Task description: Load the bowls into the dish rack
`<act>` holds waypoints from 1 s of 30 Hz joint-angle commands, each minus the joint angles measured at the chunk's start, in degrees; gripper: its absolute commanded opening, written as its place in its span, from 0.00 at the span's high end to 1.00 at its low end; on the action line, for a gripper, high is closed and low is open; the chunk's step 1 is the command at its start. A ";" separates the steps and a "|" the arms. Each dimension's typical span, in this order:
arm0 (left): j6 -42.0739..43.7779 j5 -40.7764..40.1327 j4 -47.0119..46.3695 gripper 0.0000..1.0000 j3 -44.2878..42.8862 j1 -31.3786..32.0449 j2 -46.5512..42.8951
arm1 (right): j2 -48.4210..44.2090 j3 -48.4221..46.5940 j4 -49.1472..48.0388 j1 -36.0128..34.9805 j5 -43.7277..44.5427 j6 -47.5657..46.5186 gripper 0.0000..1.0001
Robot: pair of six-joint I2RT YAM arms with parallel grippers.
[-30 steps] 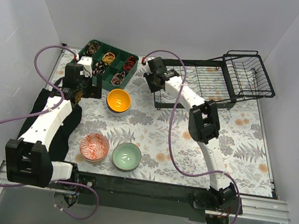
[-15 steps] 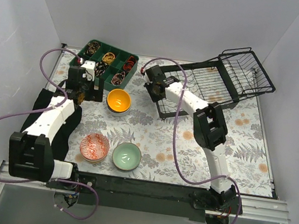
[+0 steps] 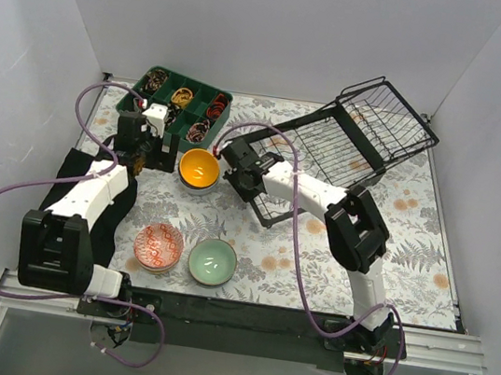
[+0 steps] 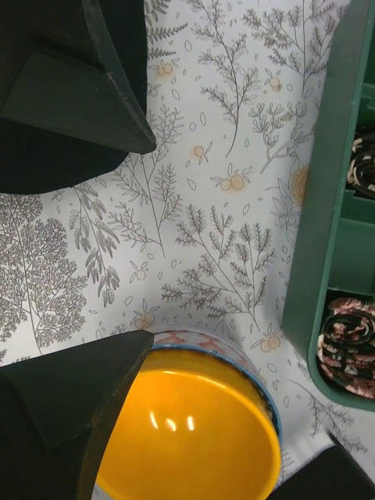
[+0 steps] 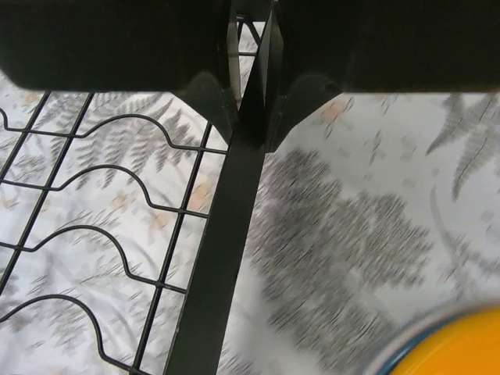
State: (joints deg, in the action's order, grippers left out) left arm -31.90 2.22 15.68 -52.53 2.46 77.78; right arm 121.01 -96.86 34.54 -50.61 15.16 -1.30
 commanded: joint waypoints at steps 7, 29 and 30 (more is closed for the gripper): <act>2.80 5.52 2.59 0.02 1.21 0.09 -6.84 | -10.44 14.06 8.43 -4.15 -4.43 -11.08 0.99; 8.69 5.34 19.56 0.02 -6.88 0.09 -13.35 | -54.01 60.81 0.17 0.95 -10.41 -39.55 0.99; 9.05 5.60 19.65 0.02 -6.53 0.09 -13.27 | -56.56 62.56 1.04 0.95 -10.67 -42.79 0.99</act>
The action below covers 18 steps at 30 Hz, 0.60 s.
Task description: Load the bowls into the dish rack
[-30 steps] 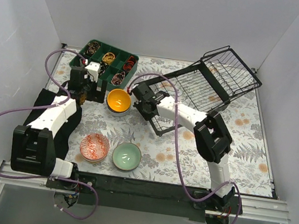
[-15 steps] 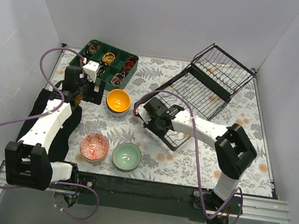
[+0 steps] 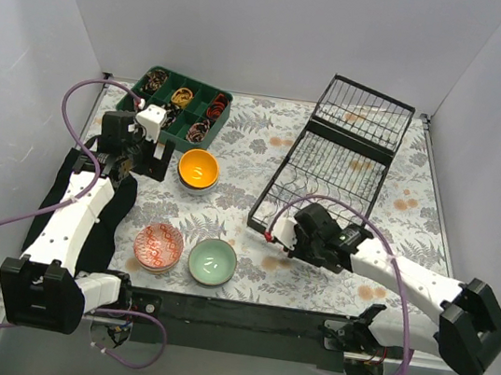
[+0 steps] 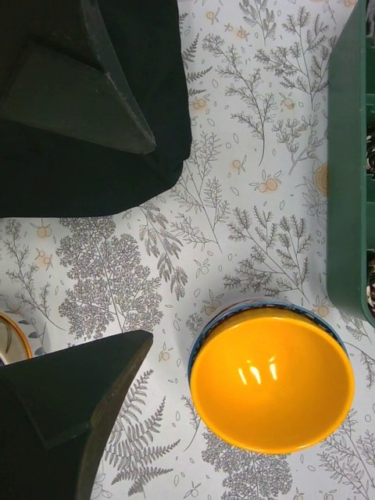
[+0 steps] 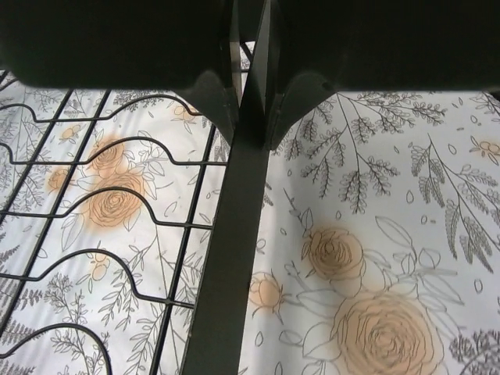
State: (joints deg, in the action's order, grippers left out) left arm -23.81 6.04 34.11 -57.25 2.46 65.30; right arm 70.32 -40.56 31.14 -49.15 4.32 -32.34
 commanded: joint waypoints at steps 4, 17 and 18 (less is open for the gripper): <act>1.14 2.39 1.31 0.02 -1.19 0.09 -1.31 | -13.97 11.35 5.95 -0.51 -1.94 -21.87 0.99; 1.67 6.00 0.87 0.02 2.67 0.09 -4.83 | -21.90 17.62 6.84 0.01 -2.74 -36.92 0.99; 1.66 6.17 0.87 0.02 2.67 0.09 -4.83 | -20.77 17.18 6.49 0.36 -2.82 -36.31 0.99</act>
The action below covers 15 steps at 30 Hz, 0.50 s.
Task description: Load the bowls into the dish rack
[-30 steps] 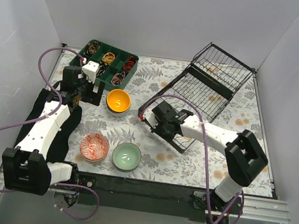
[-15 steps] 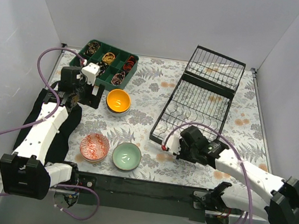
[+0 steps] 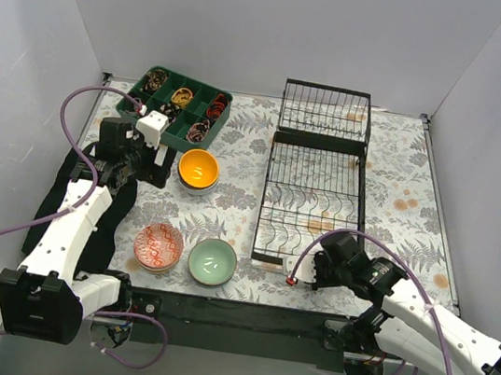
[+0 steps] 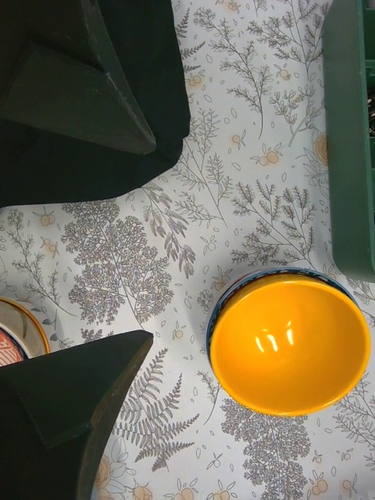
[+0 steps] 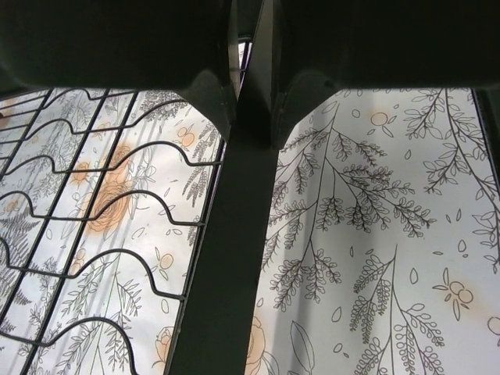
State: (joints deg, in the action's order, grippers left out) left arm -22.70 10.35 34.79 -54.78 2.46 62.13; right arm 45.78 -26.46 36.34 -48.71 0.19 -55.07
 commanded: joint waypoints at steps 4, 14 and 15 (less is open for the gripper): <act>0.02 2.31 0.20 0.02 0.20 0.09 -1.75 | 8.43 0.63 -1.79 3.69 0.26 -11.64 0.99; -0.33 2.75 0.20 0.02 0.91 0.09 -2.36 | 20.22 -8.34 -6.19 8.10 -3.08 -4.02 0.99; -0.24 2.57 0.20 0.02 0.99 0.09 -2.28 | 21.01 -10.00 -6.19 8.10 -3.61 -2.78 0.99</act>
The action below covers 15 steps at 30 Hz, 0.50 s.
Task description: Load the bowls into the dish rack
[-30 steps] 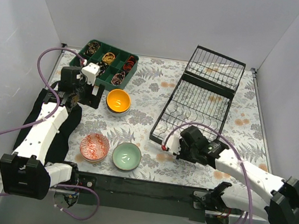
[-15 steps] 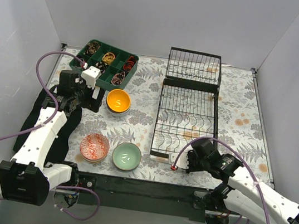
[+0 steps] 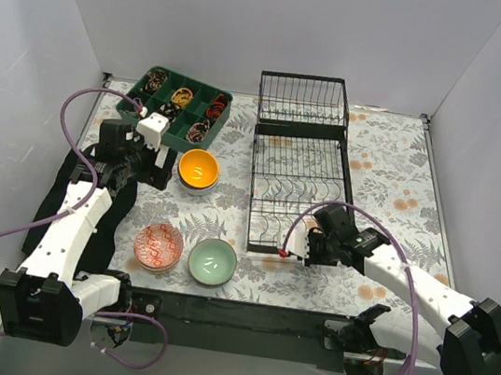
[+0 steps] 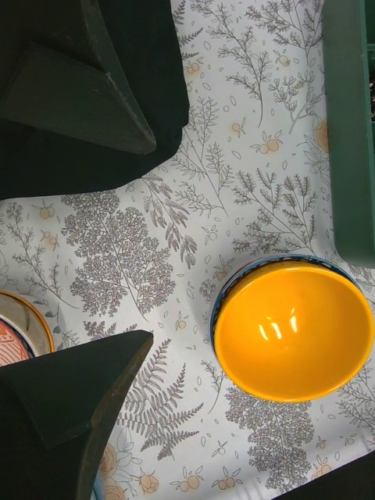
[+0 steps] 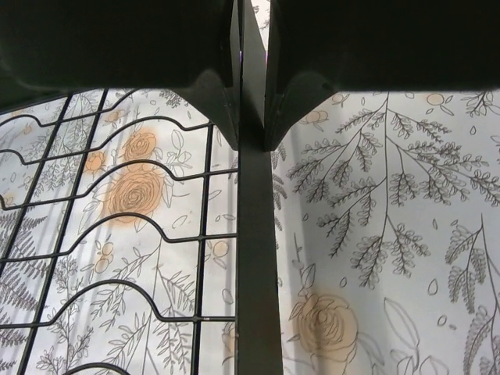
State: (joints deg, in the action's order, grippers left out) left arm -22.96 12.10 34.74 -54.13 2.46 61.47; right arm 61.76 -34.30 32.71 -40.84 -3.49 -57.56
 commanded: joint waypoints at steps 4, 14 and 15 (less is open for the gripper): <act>0.37 0.56 0.33 0.02 0.69 0.09 -1.97 | 8.72 -5.16 -2.74 0.15 -1.26 9.03 0.99; 0.37 1.00 -0.11 0.02 2.19 0.09 -2.24 | 8.64 -3.49 -4.41 0.15 0.41 18.45 0.99; 0.46 1.17 -0.29 0.02 2.19 0.09 -2.06 | 8.64 -3.31 -4.67 0.15 0.58 18.54 0.99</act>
State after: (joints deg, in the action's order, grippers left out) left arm -22.92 12.12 34.87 -52.77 2.46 60.95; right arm 69.45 -39.59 30.65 -40.71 -3.55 -44.51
